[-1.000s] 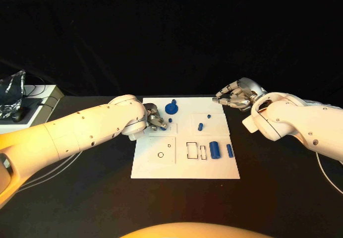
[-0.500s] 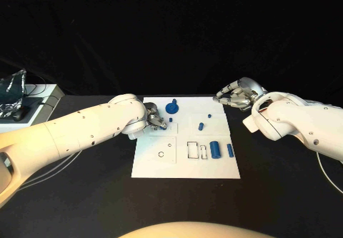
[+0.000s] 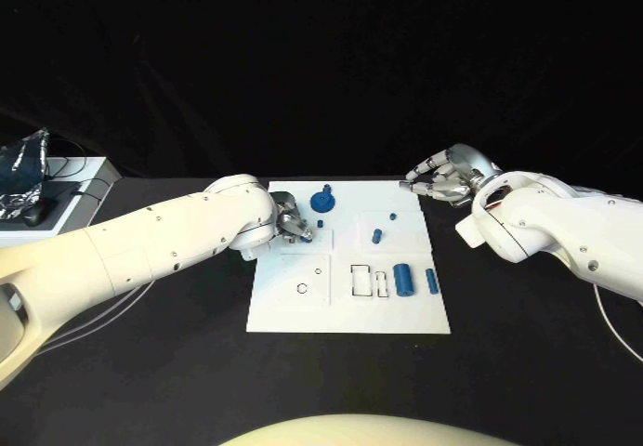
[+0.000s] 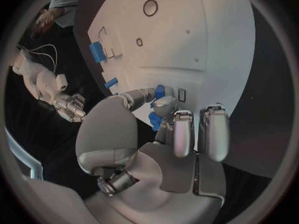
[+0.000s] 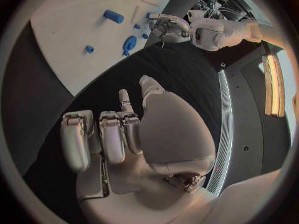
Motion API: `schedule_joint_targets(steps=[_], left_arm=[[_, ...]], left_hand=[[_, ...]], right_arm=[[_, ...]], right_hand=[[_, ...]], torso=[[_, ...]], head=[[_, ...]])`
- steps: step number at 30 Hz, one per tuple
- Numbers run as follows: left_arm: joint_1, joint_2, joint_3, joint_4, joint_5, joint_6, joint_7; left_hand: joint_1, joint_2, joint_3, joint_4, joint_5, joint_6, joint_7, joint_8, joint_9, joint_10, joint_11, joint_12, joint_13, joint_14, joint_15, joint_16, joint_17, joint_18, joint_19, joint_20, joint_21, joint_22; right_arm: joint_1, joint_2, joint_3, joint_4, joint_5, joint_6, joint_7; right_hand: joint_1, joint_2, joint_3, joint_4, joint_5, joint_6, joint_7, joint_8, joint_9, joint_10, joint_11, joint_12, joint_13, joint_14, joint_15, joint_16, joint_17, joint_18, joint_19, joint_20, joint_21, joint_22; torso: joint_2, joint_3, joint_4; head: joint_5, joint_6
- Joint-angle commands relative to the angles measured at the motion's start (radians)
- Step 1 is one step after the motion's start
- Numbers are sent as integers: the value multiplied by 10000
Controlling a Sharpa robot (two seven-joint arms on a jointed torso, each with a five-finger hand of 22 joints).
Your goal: Assemble the parts on the task board
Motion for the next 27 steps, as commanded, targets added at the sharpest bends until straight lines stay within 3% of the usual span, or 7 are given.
schedule_joint_targets(steps=[1,13,19,27], left_arm=[[-53,35,-39,-40,-27,450,-224],[-51,92,-41,-166,106,689,-258],[-51,140,-41,-247,131,713,-264],[-51,174,-41,-342,149,661,-261]], left_hand=[[137,47,809,-731,24,920,-940,46,2560,-22,-72,-54,-31,1027,-51,48,2596,-133,37,-59,25,927],[-333,-230,253,-223,-28,929,-991,14,2738,-7,-100,-108,-216,1014,-76,22,2549,-135,42,-90,10,930],[-473,-277,79,-36,-31,951,-1007,-16,2777,-19,-112,-108,-260,1011,-88,15,2537,-132,38,-101,1,920],[-804,-311,-542,512,-57,1049,-1023,-82,2875,-35,-123,-55,-324,1006,-101,7,2522,-134,47,-118,-8,929]], right_arm=[[-6,6,1,-1,-83,130,67],[-6,-6,1,6,-82,114,67],[-6,-15,0,11,-82,105,69],[-6,-27,0,15,-82,96,76]], right_hand=[[-89,-23,47,8,60,-58,25,67,10,947,-54,-2,2540,1000,-60,-7,2401,-108,854,-91,-68,2307],[-89,-23,47,8,60,-58,25,67,10,947,-54,-2,2540,1000,-60,-7,2401,-108,854,-91,-68,2307],[-89,-23,47,8,60,-58,25,67,10,947,-54,-2,2540,1000,-60,-7,2401,-108,854,-91,-68,2307],[-89,-23,47,8,60,-58,25,67,10,947,-54,-2,2540,1000,-60,-7,2401,-108,854,-91,-68,2307]], torso=[[-1,8,1],[-3,0,0],[0,-8,-5],[-6,-11,5]], head=[[15,6],[19,-1],[17,-10],[-2,-4]])
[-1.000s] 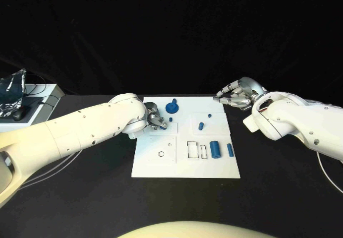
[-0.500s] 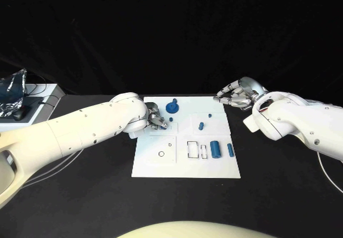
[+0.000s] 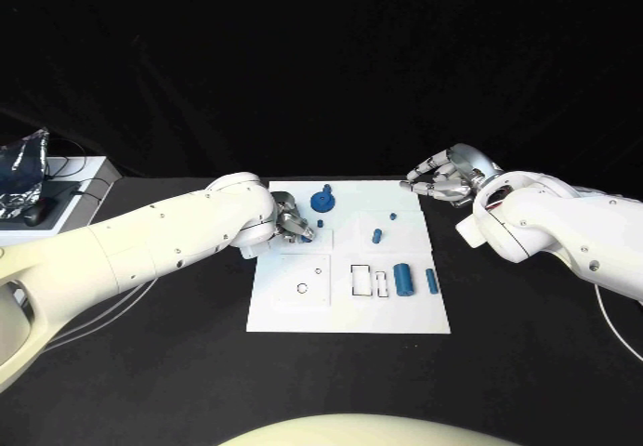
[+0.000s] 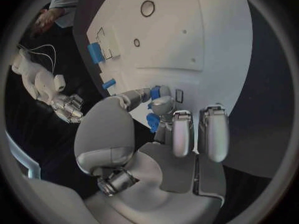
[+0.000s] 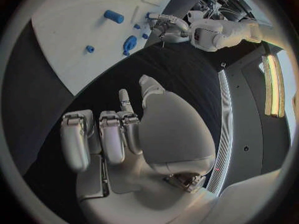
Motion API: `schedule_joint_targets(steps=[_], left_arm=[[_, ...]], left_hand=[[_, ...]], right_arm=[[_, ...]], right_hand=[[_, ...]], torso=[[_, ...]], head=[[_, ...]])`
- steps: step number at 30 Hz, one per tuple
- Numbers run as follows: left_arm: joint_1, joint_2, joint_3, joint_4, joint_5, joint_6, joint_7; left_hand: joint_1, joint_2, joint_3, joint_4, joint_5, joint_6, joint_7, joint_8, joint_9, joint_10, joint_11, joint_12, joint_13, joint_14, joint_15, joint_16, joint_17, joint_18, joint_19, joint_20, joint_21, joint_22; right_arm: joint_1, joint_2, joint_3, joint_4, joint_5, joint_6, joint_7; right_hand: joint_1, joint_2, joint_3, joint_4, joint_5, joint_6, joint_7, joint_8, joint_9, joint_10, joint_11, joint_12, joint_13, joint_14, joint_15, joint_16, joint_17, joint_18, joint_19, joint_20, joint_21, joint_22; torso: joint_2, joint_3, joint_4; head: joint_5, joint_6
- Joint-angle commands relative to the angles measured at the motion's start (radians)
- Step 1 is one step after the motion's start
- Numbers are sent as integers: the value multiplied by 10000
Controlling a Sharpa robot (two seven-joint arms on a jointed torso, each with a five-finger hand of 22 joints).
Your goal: Assemble the parts on the task board
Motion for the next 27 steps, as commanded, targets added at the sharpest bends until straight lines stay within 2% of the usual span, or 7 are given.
schedule_joint_targets(steps=[1,11,19,23,27], left_arm=[[-73,22,-50,-36,109,342,-197],[-73,27,-47,-105,107,268,-192],[-73,27,-42,-138,86,245,-193],[-73,21,-37,-142,79,188,-187],[-73,25,-24,-136,78,126,-173]], left_hand=[[-146,20,-187,99,-54,481,-456,-58,2432,-54,17,24,-17,1046,-64,12,2529,-135,-16,-54,-8,931],[-173,7,-307,179,-59,490,-458,-71,2451,-66,18,20,-47,1044,-64,7,2521,-134,-20,-56,-13,924],[-235,-38,-651,393,-68,517,-456,-100,2498,-83,18,38,-87,1043,-64,7,2518,-135,-14,-57,-15,932],[-300,-100,-1241,717,-89,565,-452,-145,2558,-93,21,85,-115,1045,-63,11,2526,-135,-13,-55,-22,935],[-356,-206,-2218,1195,-172,625,-448,-206,2628,-103,26,132,-155,1046,-61,14,2529,-137,-5,-58,-26,947]], right_arm=[[-5,-5,1,12,-82,95,77],[-5,-13,1,13,-80,89,89],[-9,-14,0,4,-76,86,100],[-11,-17,0,1,-73,82,105],[-13,-20,0,2,-69,79,108]], right_hand=[[-151,-32,69,0,72,-76,22,89,41,943,-58,-7,2540,995,-63,-14,2379,-106,849,-93,-80,2300],[-151,-32,69,0,72,-76,22,89,41,943,-58,-7,2540,995,-63,-14,2379,-106,849,-93,-80,2300],[-174,-38,73,2,71,-82,21,96,50,942,-58,-7,2539,994,-64,-16,2375,-107,851,-94,-75,2305],[-174,-38,73,2,71,-82,21,96,50,942,-58,-7,2539,994,-64,-16,2375,-107,851,-94,-75,2305],[-174,-38,73,2,71,-82,21,96,50,942,-58,-7,2539,994,-64,-16,2375,-107,851,-94,-75,2305]], torso=[[-2,-1,8],[-1,0,9],[-5,4,7],[-7,1,7],[-4,2,9]], head=[[-10,6],[-23,15],[-21,13],[-29,27],[-36,46]])
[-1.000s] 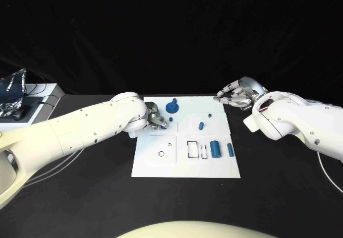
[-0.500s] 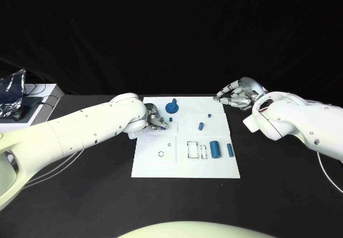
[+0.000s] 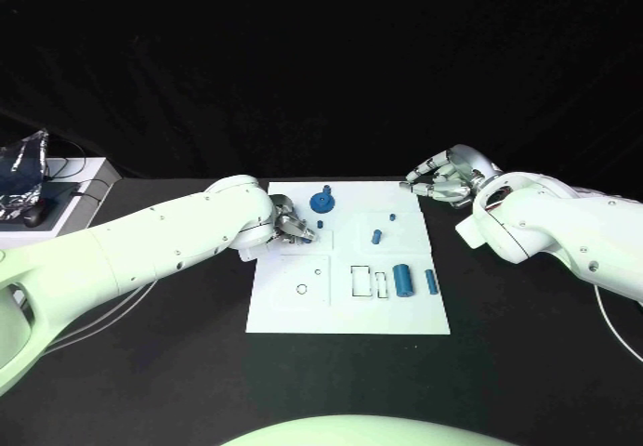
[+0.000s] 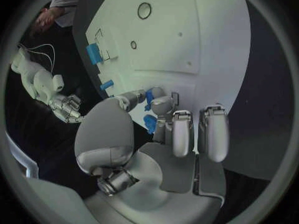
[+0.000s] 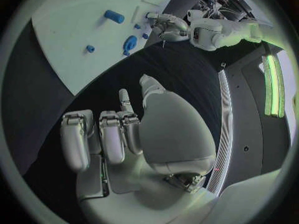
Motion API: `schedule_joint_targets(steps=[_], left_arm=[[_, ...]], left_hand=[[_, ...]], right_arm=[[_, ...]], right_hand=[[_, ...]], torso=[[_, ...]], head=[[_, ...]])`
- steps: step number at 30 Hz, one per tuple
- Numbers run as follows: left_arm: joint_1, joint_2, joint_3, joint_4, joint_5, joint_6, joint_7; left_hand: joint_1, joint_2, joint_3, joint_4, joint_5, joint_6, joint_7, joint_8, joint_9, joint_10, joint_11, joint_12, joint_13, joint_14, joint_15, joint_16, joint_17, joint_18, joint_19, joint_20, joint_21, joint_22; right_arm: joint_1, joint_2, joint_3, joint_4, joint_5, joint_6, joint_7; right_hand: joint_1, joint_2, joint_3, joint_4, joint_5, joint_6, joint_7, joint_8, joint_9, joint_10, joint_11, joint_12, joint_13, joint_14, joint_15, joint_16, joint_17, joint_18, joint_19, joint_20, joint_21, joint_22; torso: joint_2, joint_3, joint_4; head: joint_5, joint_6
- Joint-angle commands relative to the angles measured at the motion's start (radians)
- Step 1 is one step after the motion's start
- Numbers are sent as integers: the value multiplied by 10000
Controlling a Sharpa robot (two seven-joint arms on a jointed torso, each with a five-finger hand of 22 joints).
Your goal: Assemble the parts on the task board
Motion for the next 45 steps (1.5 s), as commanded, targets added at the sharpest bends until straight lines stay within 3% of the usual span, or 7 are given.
schedule_joint_targets(steps=[1,21,25,30,34,39,45], left_arm=[[-24,7,-2,-2,-11,51,-122],[-28,-131,67,217,-36,-168,-14],[-32,-262,194,458,126,-228,47],[-35,-494,632,814,668,-262,176],[-33,-704,1064,997,1047,-199,240],[-26,-949,1537,1066,1191,-78,254],[-10,-1054,1793,902,994,54,301]], left_hand=[[-68,-30,-591,308,-92,40,25,-79,38,-30,20,74,-18,1046,-61,13,2527,-137,-3,-60,-27,949],[-4,-27,-1641,470,-628,62,11,-214,98,-52,12,120,-88,1041,-66,4,2509,-136,0,-63,-37,957],[77,-3,-1860,464,-675,30,18,-257,109,-98,21,86,-159,1015,-65,-44,2417,-108,-74,-61,-97,840],[555,142,-2570,462,-634,-179,111,-411,159,-410,106,-151,-576,916,-1,-235,2065,-26,-311,-6,-299,482],[1005,358,-3231,478,-584,-618,349,-806,71,-1396,317,-1391,-2349,888,172,-289,1964,42,-513,122,-485,186],[1322,540,-3584,475,-555,-939,544,-1234,-173,-1632,484,-1592,-2734,862,322,-322,1894,71,-602,248,-568,66],[1877,742,-3501,470,-445,-1019,635,-1493,-381,-1743,560,-1618,-2884,836,392,-357,1820,102,-680,319,-643,-48]], right_arm=[[-9,-4,0,6,-68,80,99],[-30,-52,-2,10,-55,60,115],[-36,-70,-3,13,-53,49,122],[-45,-102,-3,14,-50,27,133],[-47,-120,-3,4,-48,16,135],[-48,-141,-4,-9,-45,7,132],[-48,-161,-4,-9,-43,5,125]], right_hand=[[-121,16,73,2,29,-83,21,18,9,942,-58,-7,2541,994,-64,-16,2376,-108,851,-94,-30,2306],[-137,14,76,4,27,-86,21,22,15,945,-59,-5,2544,995,-64,-15,2379,-106,848,-94,-35,2302],[-137,14,76,4,27,-86,21,22,15,945,-59,-5,2544,995,-64,-15,2379,-106,848,-94,-35,2302],[-137,14,76,4,27,-86,21,22,15,945,-59,-5,2544,995,-64,-15,2379,-106,848,-94,-35,2302],[-137,14,76,4,27,-86,21,22,15,945,-59,-5,2544,995,-64,-15,2379,-106,848,-94,-35,2302],[-137,14,76,4,27,-86,21,22,15,945,-59,-5,2544,995,-64,-15,2379,-106,848,-94,-35,2302],[-137,14,76,4,27,-86,21,22,15,945,-59,-5,2544,995,-64,-15,2379,-106,848,-94,-35,2302]], torso=[[1,3,0],[2,-4,-5],[3,-6,-4],[-3,1,8],[-8,9,12],[-7,11,5],[3,5,12]], head=[[-11,19],[-16,52],[-28,71],[-45,73],[-46,85],[-35,107],[-27,184]])
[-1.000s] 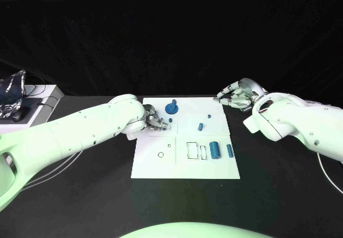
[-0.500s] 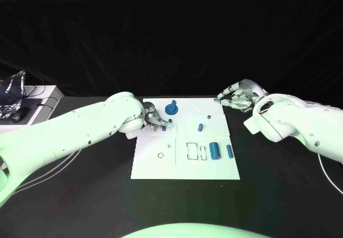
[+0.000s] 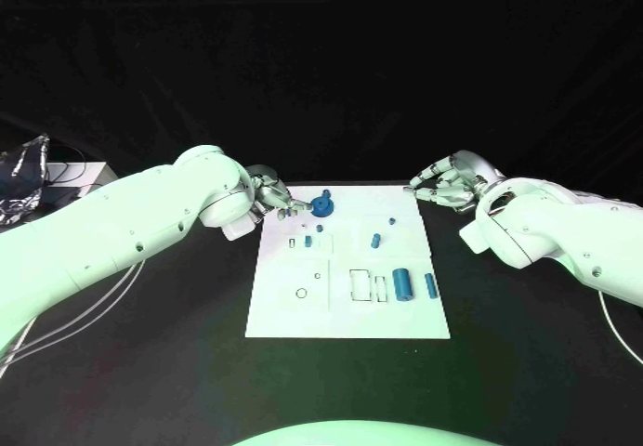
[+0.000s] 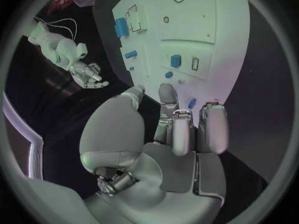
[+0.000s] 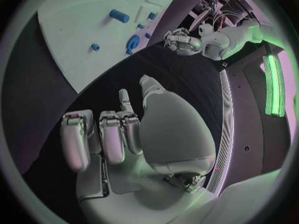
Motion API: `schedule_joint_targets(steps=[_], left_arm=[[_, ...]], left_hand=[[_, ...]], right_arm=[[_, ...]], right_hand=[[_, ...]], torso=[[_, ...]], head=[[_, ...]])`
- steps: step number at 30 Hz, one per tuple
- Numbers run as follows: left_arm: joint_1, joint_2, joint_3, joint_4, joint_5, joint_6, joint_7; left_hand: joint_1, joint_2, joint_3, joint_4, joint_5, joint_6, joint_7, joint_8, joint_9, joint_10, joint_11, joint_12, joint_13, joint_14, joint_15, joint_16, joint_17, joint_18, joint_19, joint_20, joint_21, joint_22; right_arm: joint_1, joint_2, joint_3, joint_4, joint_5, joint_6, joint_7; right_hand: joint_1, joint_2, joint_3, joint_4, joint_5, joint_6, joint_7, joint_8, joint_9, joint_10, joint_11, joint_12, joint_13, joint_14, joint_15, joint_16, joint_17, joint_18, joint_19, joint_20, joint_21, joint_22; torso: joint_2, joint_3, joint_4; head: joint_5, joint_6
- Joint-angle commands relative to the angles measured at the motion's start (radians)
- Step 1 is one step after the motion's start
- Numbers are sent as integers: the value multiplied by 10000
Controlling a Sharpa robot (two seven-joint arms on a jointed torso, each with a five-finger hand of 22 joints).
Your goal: Assemble the parts on the task board
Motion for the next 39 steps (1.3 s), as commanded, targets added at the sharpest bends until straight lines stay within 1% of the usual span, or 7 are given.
schedule_joint_targets(steps=[1,7,12,17,19,26,39], left_arm=[[15,10,64,-161,87,201,221],[78,184,126,-793,-106,-37,400],[228,585,144,-1810,-559,-378,707],[326,996,149,-2677,-733,-305,865],[344,1150,149,-2957,-759,-233,908],[369,1568,132,-3749,-630,135,975],[372,1930,61,-4363,-761,633,923]], left_hand=[[195,54,38,24,52,-154,77,-223,-169,-155,72,-61,-97,798,130,-98,1757,119,-123,62,-120,-117],[689,115,190,22,102,-594,419,-946,-856,-570,365,-225,-336,690,385,-224,1508,210,-410,276,-384,-513],[615,17,56,32,71,-913,612,-1337,-1312,-695,539,-211,-431,691,539,-198,1527,208,-399,413,-384,-492],[593,0,16,33,66,-935,628,-1372,-1372,-696,555,-196,-440,708,556,-170,1577,199,-370,429,-361,-449],[599,-2,3,28,68,-899,623,-1362,-1394,-684,554,-181,-442,722,560,-149,1615,188,-337,435,-332,-398],[601,16,-27,31,67,-794,604,-1328,-1449,-653,542,-144,-451,755,556,-100,1701,171,-280,445,-285,-315],[485,103,-117,49,90,-546,533,-1211,-1575,-597,484,-71,-486,789,513,-48,1781,149,-194,427,-210,-190]], right_arm=[[-6,-8,0,4,-51,21,108],[-6,-15,0,15,-51,14,110],[-2,-32,1,39,-52,-7,115],[8,-47,2,80,-62,-19,116],[13,-51,3,102,-71,-23,118],[35,-86,6,158,-90,-30,121],[60,-89,14,198,-104,-32,128]], right_hand=[[-96,-27,76,4,28,-53,-12,23,8,945,-58,-5,2542,994,-64,-15,2379,-106,848,-94,-37,2296],[-96,-27,76,4,28,-53,-12,23,8,945,-58,-5,2542,994,-64,-15,2379,-106,848,-94,-37,2296],[-145,-31,100,-1,29,-75,-13,40,33,943,-61,-7,2540,992,-67,-18,2370,-106,848,-97,-38,2296],[-145,-31,100,-1,29,-75,-13,40,33,943,-61,-7,2540,992,-67,-18,2370,-106,848,-97,-38,2296],[-145,-31,100,-1,29,-75,-13,40,33,943,-61,-7,2540,992,-67,-18,2370,-106,848,-97,-38,2296],[-145,-31,100,-1,29,-75,-13,40,33,943,-61,-7,2540,992,-67,-18,2370,-106,848,-97,-38,2296],[-158,-34,114,-4,32,-96,-12,42,42,945,-60,-5,2542,993,-67,-18,2371,-107,851,-98,-34,2300]], torso=[[12,-4,1],[40,-12,-14],[51,-12,-14],[107,-27,-33],[153,-44,-53],[261,-86,-92],[354,-137,-97]], head=[[15,63],[25,138],[49,193],[94,226],[113,290],[128,363],[130,385]])
